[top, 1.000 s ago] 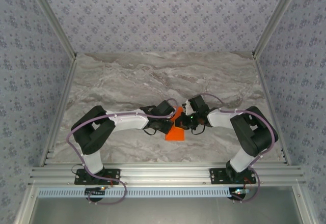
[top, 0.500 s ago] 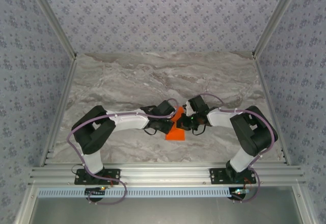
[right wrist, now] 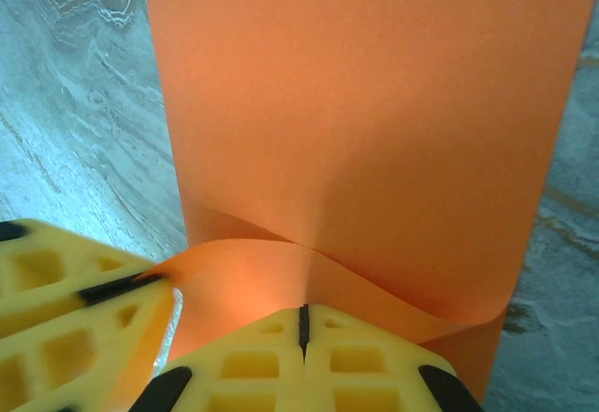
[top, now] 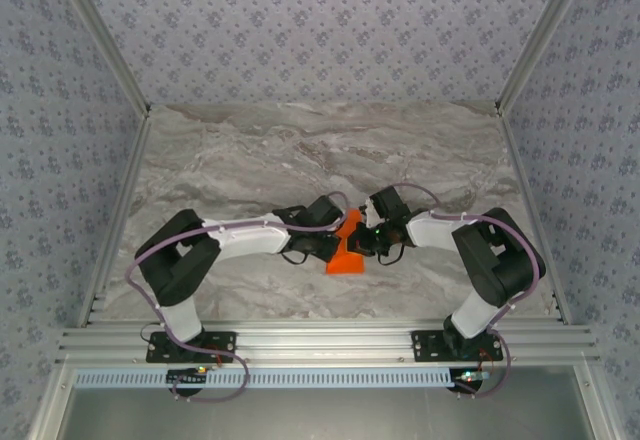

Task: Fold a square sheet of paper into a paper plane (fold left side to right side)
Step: Fold the triangle a second time at the center of the table.

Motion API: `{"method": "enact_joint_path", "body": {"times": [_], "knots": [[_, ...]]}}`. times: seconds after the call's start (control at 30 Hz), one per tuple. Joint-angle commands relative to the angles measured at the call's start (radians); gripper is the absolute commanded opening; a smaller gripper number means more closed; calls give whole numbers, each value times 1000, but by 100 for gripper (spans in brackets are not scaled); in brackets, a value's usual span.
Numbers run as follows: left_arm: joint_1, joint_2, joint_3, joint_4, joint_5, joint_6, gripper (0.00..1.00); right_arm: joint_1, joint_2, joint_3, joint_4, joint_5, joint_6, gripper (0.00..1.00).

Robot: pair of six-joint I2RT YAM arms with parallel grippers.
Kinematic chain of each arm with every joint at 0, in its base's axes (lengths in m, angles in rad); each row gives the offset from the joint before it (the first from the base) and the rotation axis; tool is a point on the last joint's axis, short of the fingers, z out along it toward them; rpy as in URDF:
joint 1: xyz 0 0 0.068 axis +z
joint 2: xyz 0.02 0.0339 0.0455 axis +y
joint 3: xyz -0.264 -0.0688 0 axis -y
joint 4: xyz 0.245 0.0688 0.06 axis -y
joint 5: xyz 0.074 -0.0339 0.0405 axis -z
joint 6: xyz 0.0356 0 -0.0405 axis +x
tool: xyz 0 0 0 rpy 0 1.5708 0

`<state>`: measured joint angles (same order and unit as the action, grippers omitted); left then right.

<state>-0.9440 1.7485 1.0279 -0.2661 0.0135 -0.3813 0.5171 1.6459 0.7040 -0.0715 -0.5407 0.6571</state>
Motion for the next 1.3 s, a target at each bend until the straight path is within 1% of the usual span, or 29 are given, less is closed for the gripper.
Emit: {"method": "enact_joint_path", "body": {"times": [0.0, 0.07, 0.13, 0.23, 0.4, 0.5, 0.83, 1.27], "knots": [[8, -105, -7, -40, 2, -11, 19, -13, 26, -3, -81, 56, -19, 0], [11, -145, -26, -40, 14, -20, 22, -13, 26, -4, -81, 56, -20, 0], [11, -178, -43, -31, 50, -26, 23, -13, 28, -3, -80, 54, -20, 0], [11, -206, -74, 10, 163, -50, 22, -11, 27, 0, -80, 52, -20, 0], [13, -201, -139, 146, 359, -133, 20, -8, 28, 0, -79, 52, -20, 0], [13, -183, -171, 218, 414, -176, 19, -8, 27, 1, -81, 52, -19, 0], [29, -98, -182, 253, 451, -195, 18, -6, 28, 4, -89, 53, -20, 0], [43, -48, -217, 257, 430, -211, 17, -7, 28, 6, -105, 61, -19, 0]]}}
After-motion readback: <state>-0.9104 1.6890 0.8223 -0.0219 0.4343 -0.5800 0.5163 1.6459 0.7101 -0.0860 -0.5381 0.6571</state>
